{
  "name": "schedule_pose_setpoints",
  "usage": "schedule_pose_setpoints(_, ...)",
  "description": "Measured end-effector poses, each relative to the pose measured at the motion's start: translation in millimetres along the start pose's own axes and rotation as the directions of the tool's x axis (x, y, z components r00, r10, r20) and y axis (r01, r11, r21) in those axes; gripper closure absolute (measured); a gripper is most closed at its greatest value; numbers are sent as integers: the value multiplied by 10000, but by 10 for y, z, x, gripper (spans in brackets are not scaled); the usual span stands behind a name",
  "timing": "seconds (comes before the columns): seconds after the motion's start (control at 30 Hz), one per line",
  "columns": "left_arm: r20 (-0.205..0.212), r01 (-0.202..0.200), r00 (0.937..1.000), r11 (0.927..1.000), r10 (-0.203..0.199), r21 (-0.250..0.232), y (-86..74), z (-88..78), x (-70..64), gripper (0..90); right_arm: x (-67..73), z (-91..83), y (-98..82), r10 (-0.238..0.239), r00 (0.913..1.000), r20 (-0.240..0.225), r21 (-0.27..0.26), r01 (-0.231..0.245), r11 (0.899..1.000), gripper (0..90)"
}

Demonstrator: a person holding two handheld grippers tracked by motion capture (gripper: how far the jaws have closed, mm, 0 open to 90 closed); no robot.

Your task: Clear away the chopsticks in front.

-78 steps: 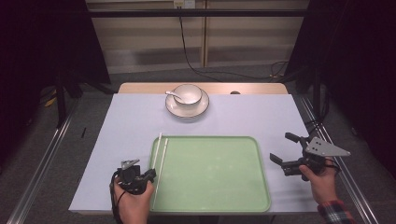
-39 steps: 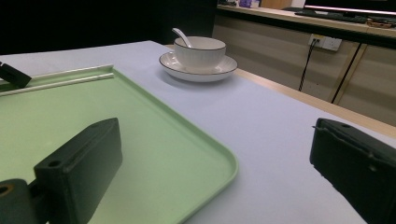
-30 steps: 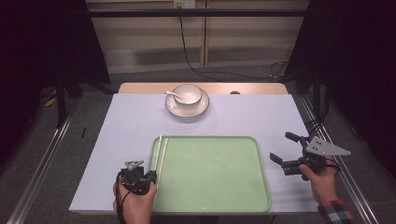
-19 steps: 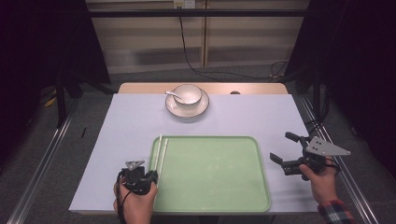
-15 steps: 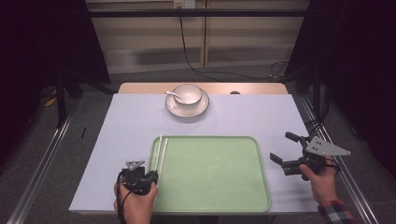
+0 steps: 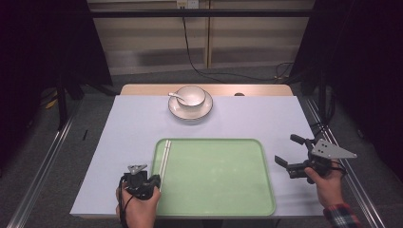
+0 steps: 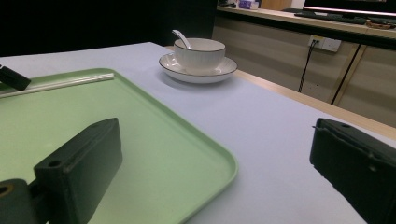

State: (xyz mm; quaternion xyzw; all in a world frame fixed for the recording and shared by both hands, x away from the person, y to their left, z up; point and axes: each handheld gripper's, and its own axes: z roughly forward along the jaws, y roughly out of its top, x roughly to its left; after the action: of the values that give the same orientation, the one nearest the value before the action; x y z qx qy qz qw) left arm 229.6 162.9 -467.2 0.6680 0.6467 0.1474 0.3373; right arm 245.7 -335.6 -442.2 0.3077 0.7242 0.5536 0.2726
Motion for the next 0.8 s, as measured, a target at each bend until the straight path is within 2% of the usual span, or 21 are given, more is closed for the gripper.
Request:
schedule_pose_setpoints(0.33,130,149,9998,9999,-148,-84,11,15,-5,809,-4,-2,1,-43,10000,6,-10,43,10000,15)
schedule_pose_setpoints(0.37,91,13,10000,10000,-13,-84,19,17,8,802,-2,-1,2,16,10000,54,-42,-16,10000,15)
schedule_pose_setpoints(0.43,129,1,9999,9997,2,-245,29,24,6,769,-4,-5,3,12,10000,-19,-45,-12,10000,16)
schedule_pose_setpoints(0.47,117,-27,9999,9995,31,-317,39,25,3,754,1,2,0,34,9999,107,-154,-32,9999,15)
schedule_pose_setpoints(0.6,356,-102,9993,9984,121,-550,106,28,12,692,-3,-3,3,22,10000,2,-45,-22,10000,15)
schedule_pose_setpoints(0.8,536,-283,9980,9931,346,-1138,252,55,16,587,-3,-5,6,79,10000,17,-70,-78,9999,15)
